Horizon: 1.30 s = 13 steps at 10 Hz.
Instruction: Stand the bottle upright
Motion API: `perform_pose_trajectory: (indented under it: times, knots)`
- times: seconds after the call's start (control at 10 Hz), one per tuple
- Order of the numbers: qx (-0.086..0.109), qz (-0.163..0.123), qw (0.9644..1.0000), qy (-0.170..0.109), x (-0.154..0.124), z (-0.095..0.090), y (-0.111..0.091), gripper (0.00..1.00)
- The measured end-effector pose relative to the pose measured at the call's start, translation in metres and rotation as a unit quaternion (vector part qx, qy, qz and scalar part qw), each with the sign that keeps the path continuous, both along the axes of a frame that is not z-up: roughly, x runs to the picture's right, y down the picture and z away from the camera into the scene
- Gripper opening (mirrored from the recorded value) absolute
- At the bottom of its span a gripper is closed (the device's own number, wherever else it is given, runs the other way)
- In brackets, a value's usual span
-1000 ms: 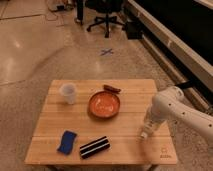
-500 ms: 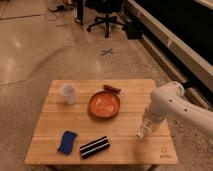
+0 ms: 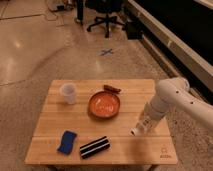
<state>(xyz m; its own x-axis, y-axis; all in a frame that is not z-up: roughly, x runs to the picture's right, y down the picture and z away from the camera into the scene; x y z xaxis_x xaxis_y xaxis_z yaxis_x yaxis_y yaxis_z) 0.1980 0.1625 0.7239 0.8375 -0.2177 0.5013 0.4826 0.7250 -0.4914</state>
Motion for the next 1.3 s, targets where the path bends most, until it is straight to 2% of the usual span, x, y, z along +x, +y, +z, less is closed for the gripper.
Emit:
perform_pose_trajectory:
  times: [0.2, 0.4, 0.7, 0.8, 1.0, 1.2, 1.3]
  knots:
    - [-0.035, 0.049, 0.9981, -0.014, -0.006, -0.009, -0.006, 0.05]
    - [-0.061, 0.09, 0.9936, -0.027, -0.008, -0.013, -0.009, 0.05]
    - [-0.089, 0.151, 0.9832, -0.051, -0.007, -0.009, -0.009, 0.05]
    - [-0.096, 0.175, 0.9778, -0.064, -0.006, -0.006, -0.008, 0.05]
    - [-0.096, 0.208, 0.9694, -0.089, -0.003, -0.004, -0.011, 0.05]
    - [-0.078, 0.257, 0.9569, -0.111, 0.001, -0.008, -0.021, 0.05]
    - [-0.067, 0.273, 0.9526, -0.116, 0.003, -0.01, -0.025, 0.05]
